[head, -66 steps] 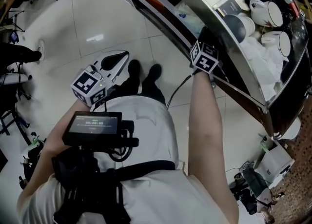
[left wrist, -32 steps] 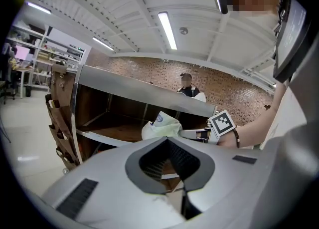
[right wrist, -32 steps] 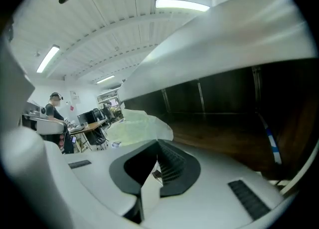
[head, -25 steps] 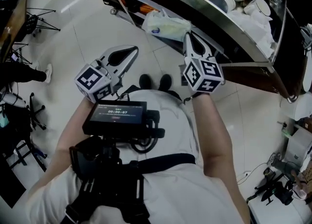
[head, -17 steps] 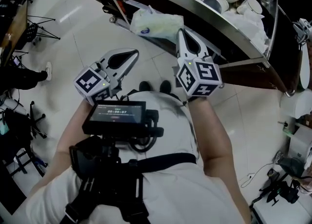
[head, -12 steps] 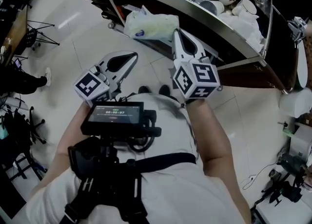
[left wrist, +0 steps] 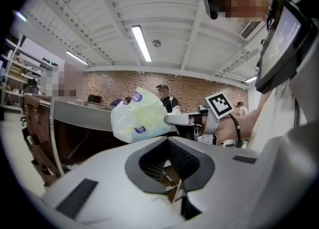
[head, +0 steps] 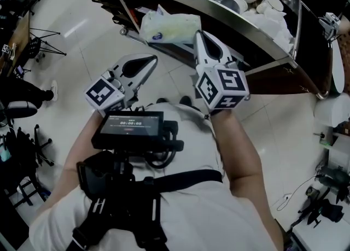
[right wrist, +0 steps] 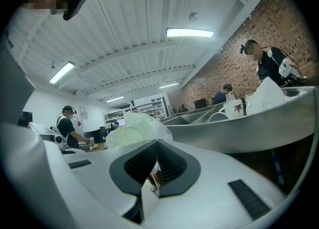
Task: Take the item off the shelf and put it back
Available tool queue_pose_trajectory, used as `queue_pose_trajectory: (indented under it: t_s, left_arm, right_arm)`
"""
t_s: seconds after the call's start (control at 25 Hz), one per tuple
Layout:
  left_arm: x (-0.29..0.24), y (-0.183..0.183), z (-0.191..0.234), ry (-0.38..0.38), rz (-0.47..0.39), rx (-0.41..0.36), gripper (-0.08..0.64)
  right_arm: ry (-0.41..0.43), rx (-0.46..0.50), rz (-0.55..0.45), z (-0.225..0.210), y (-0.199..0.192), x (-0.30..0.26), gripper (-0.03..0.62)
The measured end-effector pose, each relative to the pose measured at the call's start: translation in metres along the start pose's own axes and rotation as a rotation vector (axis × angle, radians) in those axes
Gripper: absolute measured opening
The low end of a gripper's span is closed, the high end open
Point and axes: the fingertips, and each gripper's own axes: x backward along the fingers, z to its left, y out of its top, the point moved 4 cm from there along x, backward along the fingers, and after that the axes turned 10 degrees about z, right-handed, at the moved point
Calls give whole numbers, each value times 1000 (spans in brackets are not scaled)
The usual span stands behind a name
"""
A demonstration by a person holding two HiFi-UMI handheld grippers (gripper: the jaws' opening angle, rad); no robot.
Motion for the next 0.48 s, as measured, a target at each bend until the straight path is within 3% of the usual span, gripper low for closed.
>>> queue_pose_trajectory:
  t_s: [0.48]
  left_arm:
    - [-2,8,4,-9,-22,2,8]
  right_arm:
    - [0,-3,-32,4,5,4,11]
